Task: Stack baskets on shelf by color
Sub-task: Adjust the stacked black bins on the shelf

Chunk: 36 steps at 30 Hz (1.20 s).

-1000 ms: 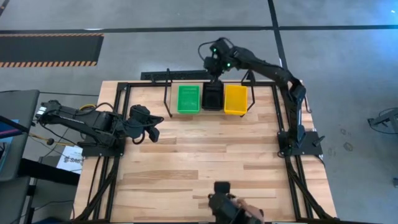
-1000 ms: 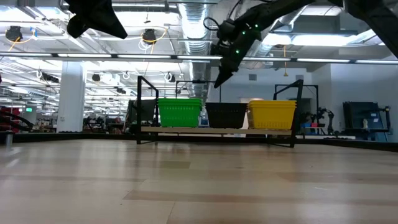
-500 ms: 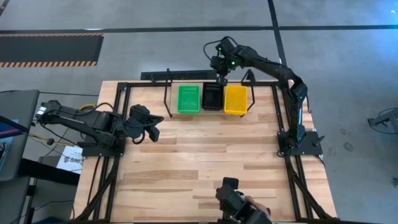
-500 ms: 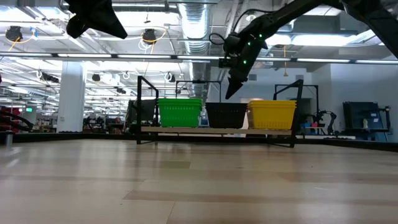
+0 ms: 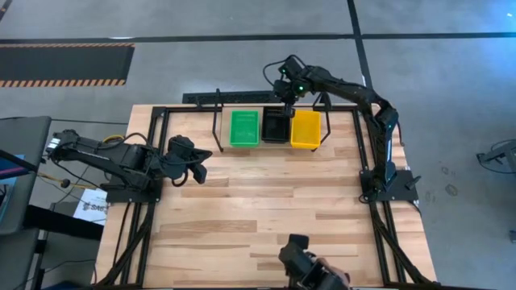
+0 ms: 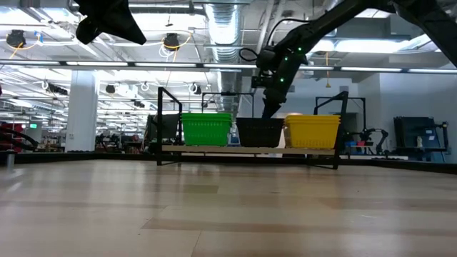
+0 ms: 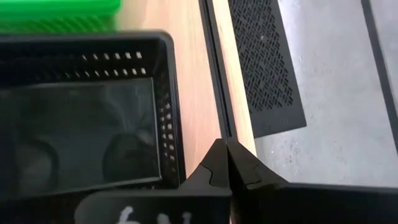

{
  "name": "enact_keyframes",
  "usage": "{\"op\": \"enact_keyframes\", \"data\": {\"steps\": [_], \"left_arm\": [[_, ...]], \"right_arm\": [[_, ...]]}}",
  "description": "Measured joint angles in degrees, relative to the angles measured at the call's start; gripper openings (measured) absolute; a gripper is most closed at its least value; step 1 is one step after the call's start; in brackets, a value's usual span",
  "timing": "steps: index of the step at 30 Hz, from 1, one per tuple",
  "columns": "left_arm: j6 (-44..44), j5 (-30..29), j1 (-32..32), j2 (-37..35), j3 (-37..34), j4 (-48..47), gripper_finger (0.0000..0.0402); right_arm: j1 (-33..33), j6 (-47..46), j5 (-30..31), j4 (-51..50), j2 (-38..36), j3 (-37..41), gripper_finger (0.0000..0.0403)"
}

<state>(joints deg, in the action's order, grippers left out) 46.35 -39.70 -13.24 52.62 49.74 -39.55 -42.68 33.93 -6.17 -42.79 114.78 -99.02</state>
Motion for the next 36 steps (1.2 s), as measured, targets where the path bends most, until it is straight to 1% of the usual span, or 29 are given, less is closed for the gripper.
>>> {"op": "enact_keyframes", "data": {"steps": [9, 25, 30, 36], "left_arm": [[0.0, 0.0, 0.0, 0.0, 0.0, 0.0, 0.0000], [-0.2, 0.4, 0.0, 0.0, 0.0, 0.0, 0.0000], [-0.2, 0.4, 0.0, 0.0, 0.0, 0.0, 0.0000], [-0.3, 0.4, -0.1, 0.0, 0.0, 0.0, 0.0000]], "right_arm": [[1.4, 0.0, -1.2, 0.0, 0.0, 0.0, 0.0000], [0.9, -0.9, -2.1, 0.7, 0.8, -0.1, 0.0000], [0.2, -1.4, -2.8, 0.2, 2.6, 0.0, 0.0000], [1.2, -1.6, -3.0, -0.5, 5.5, 0.0, 0.0000]]}}
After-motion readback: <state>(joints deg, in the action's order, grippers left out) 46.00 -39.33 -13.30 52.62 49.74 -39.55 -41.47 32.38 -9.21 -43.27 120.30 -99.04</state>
